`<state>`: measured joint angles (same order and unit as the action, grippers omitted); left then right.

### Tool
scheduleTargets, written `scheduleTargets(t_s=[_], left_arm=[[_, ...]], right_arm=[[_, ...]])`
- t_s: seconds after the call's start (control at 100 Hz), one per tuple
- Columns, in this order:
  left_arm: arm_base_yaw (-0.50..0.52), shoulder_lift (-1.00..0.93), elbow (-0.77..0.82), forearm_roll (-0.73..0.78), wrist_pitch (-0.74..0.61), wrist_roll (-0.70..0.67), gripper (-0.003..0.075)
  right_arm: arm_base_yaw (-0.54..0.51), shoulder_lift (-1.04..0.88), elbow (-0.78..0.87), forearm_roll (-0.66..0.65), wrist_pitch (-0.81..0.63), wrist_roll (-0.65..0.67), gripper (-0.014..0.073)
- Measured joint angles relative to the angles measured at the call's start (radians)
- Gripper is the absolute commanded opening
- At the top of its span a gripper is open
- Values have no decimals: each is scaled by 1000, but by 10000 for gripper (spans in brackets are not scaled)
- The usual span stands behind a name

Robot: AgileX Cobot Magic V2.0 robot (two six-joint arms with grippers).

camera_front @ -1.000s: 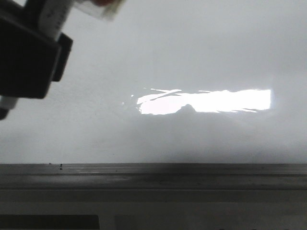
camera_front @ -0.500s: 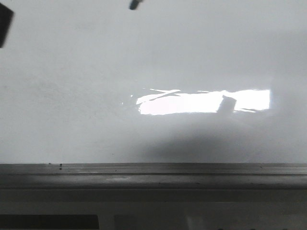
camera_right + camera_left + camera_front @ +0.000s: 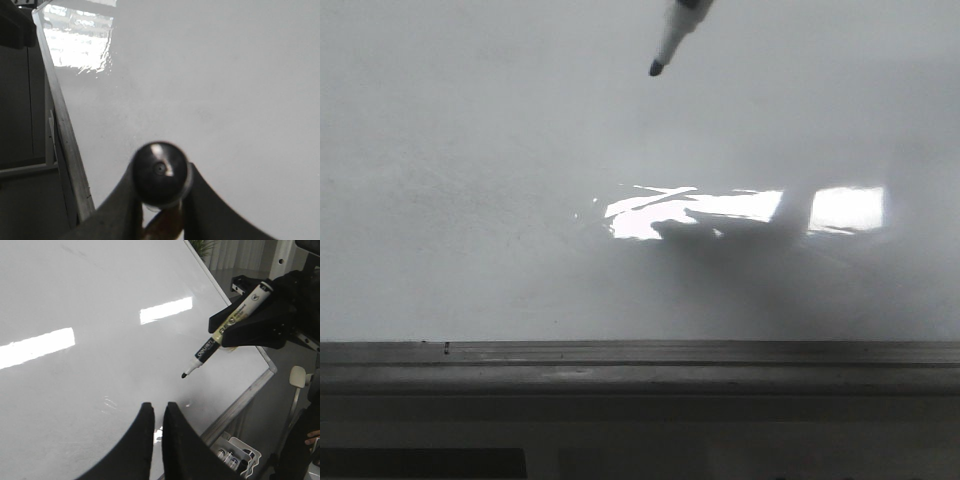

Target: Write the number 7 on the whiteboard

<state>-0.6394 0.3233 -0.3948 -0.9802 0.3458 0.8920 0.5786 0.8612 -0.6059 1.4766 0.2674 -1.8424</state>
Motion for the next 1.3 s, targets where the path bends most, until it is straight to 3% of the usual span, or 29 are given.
scheduleTargets(t_s=[0.37,1.3], left_arm=[[0,0,7,-1,15,0,-20],[0,0,36,-2,23,0,-20]], right_arm=[[0,143,-85,0,-108,-130,-43],[15,219,-76,18,-235,-135,-71]])
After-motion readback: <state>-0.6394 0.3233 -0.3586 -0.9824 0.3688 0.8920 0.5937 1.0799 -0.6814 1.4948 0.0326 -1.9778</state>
